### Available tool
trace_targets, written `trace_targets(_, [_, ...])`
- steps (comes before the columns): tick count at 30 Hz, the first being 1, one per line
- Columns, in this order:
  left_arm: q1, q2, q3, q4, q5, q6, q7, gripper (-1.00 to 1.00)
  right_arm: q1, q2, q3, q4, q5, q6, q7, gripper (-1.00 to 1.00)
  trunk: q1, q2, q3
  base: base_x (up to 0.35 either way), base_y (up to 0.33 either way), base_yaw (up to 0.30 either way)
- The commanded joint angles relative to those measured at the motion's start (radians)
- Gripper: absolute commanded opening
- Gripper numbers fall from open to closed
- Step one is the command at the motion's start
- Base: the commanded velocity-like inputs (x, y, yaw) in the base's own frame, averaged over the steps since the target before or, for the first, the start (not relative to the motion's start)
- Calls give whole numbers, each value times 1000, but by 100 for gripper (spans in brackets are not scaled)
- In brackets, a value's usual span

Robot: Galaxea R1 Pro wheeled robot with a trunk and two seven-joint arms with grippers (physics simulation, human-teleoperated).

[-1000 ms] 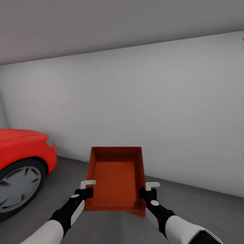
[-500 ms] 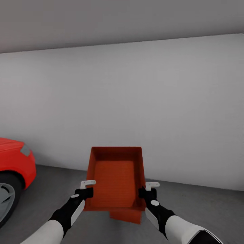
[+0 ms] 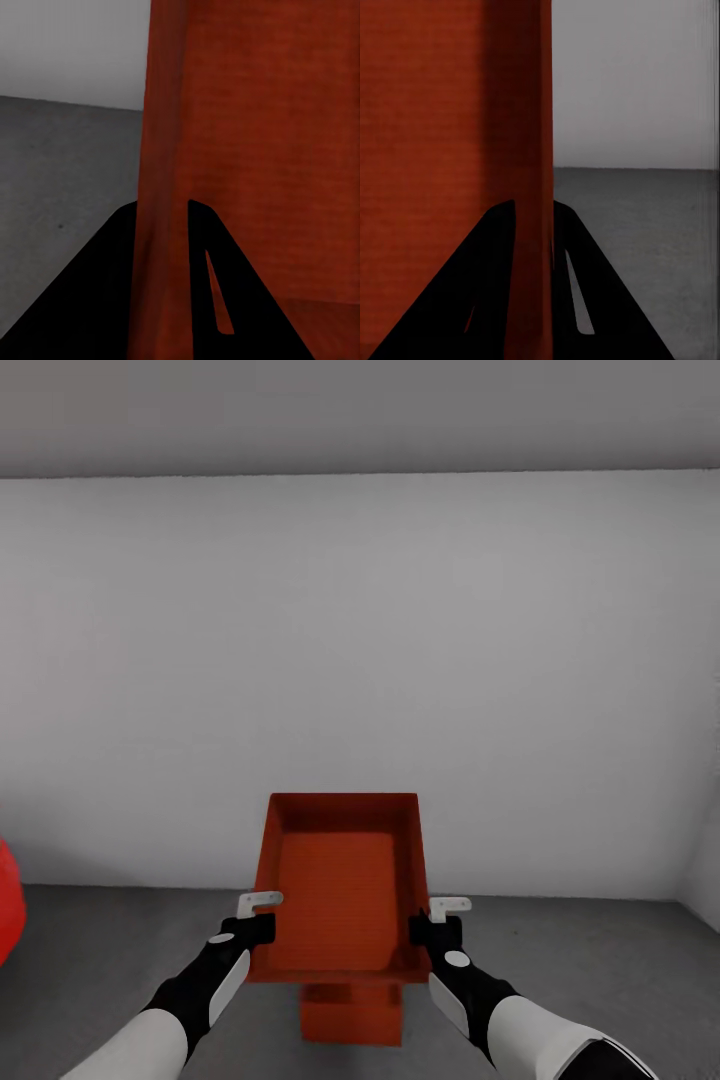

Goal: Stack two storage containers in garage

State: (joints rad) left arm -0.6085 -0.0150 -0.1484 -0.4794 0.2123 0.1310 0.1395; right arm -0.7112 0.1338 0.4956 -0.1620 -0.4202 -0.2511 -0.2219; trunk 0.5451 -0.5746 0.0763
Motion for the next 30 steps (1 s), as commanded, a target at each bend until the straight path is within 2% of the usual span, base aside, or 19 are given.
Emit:
trace_targets(1, [0,3,24,-6,-1,-2,14,-100,-1,-9,-25,75,-17,-4,1,-100,1,-1,0,297,211,-286])
trace_targets(10, [0,4,24,-5,-1,-2,14,-100,-1,-9,-25,75,-17,-4,0,-100,1,-1,0,297,126,-249])
trace_targets(15, [0,4,25,-5,-1,-2,14,-100,-1,-9,-25,75,-17,-4,0,-100,1,-1,0,212,15,-45])
trace_targets(24, [0,3,25,-5,-1,-2,14,-100,-1,-8,-24,75,-17,-2,0,-100,1,-1,0,45,1,-4])
trace_targets(30, [0,4,25,-4,-1,-2,14,-100,-1,-8,-25,75,-17,-3,0,-100,1,-1,0,244,0,0])
